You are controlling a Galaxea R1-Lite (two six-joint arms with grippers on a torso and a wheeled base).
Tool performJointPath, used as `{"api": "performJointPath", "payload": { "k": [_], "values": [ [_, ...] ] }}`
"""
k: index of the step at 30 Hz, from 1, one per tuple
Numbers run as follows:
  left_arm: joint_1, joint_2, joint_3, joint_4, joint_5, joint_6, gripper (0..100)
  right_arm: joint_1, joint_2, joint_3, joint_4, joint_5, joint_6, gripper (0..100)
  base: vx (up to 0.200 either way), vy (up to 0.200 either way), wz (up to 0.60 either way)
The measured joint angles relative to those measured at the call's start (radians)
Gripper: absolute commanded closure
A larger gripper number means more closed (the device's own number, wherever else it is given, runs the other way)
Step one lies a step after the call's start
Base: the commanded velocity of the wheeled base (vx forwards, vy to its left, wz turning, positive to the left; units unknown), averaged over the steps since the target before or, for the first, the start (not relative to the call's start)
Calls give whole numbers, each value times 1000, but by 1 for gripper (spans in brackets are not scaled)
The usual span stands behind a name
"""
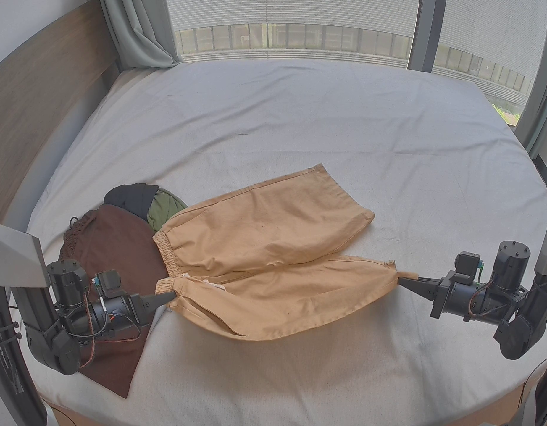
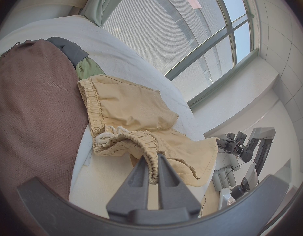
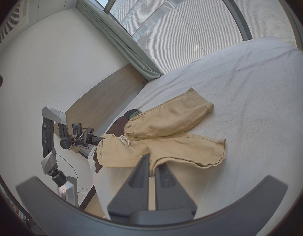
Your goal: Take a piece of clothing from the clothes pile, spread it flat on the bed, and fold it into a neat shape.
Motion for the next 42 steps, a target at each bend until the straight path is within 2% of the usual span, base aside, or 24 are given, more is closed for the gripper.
{"api": "performJointPath", "payload": {
  "k": [5,13,19,24,30,42],
  "values": [
    [2,-4,-18,0,10,-34,100,2,-11,-25,0,-6,39,100,0,0,0],
    [3,-6,-33,0,19,-37,100,15,-21,-79,0,-14,82,100,0,0,0],
    [0,-5,-48,0,55,-43,100,18,-22,-121,0,-16,92,100,0,0,0],
    [-1,-5,-69,0,77,-94,100,15,-21,-171,1,-16,119,100,0,0,0],
    [0,-5,-86,0,89,-106,100,11,-19,-237,7,-16,145,100,0,0,0],
    [3,-4,-127,0,136,-136,100,9,-6,-461,152,-14,163,100,0,0,0]
  ]
}}
